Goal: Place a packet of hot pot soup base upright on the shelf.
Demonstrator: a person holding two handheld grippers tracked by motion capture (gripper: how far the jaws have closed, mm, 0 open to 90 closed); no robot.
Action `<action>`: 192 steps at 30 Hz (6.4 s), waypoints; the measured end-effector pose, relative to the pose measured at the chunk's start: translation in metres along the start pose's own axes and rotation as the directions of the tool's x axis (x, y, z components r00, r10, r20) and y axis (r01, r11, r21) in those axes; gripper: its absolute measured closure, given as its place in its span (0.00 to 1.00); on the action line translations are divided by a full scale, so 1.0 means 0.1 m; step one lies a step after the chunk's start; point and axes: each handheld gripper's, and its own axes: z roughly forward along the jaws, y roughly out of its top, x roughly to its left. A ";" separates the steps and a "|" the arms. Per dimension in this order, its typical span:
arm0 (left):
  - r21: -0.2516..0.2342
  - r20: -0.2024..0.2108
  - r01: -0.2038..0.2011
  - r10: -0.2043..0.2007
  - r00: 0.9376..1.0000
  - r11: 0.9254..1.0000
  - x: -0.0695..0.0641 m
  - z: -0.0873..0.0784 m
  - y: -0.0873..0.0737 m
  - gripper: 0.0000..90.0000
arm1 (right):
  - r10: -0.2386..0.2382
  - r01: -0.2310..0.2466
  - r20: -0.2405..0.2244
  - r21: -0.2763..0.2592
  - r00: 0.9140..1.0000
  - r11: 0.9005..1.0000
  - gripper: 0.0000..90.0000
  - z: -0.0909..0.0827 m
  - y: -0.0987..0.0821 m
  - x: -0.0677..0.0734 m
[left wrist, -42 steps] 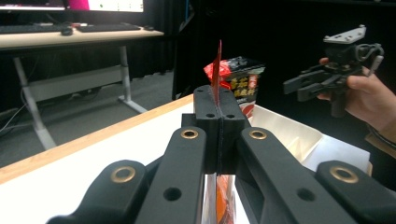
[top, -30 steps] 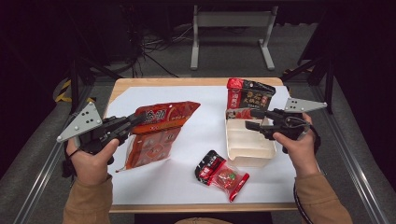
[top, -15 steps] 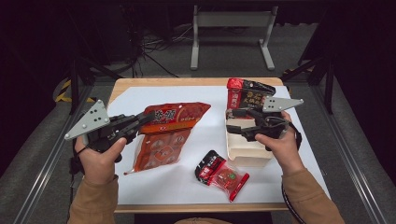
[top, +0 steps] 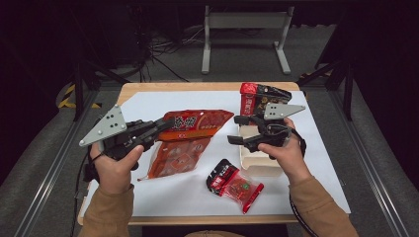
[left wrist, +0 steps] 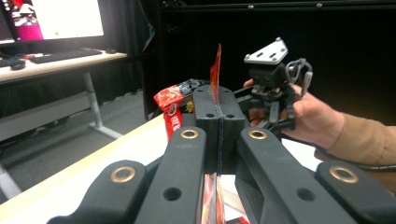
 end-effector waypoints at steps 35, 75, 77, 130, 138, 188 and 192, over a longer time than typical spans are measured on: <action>-0.045 0.039 -0.005 0.007 0.999 0.999 -0.05 0.21 -0.02 1.00 | 0.026 -0.032 -0.202 -0.027 0.979 0.999 0.34 0.50 -0.17 0.08; 0.002 0.043 0.028 -0.028 0.999 1.000 0.11 0.20 -0.10 0.65 | -0.123 0.135 -0.195 0.051 0.973 0.990 0.79 -0.03 0.32 0.23; 0.021 0.040 0.023 -0.023 0.999 1.000 0.11 0.21 -0.11 0.60 | -0.128 0.142 -0.179 0.066 0.975 0.988 0.79 -0.07 0.38 0.23; 0.160 -0.037 0.048 -0.043 0.998 0.986 0.41 0.10 -0.36 0.38 | -0.104 0.090 0.117 0.120 0.988 0.989 0.79 -1.01 0.79 -0.21; 0.167 -0.035 0.052 -0.047 0.998 0.985 0.42 0.12 -0.38 0.38 | -0.099 0.082 0.153 0.115 0.983 0.990 0.79 -1.08 0.71 -0.26; 0.195 -0.021 0.063 -0.060 0.998 0.979 0.43 0.18 -0.45 0.39 | 0.007 -0.064 0.426 0.119 0.905 0.991 0.79 -1.01 -0.09 -0.23; 0.201 -0.020 0.063 -0.061 0.998 0.977 0.43 0.20 -0.46 0.38 | 0.023 -0.084 0.435 0.122 0.900 0.989 0.79 -1.01 -0.16 -0.26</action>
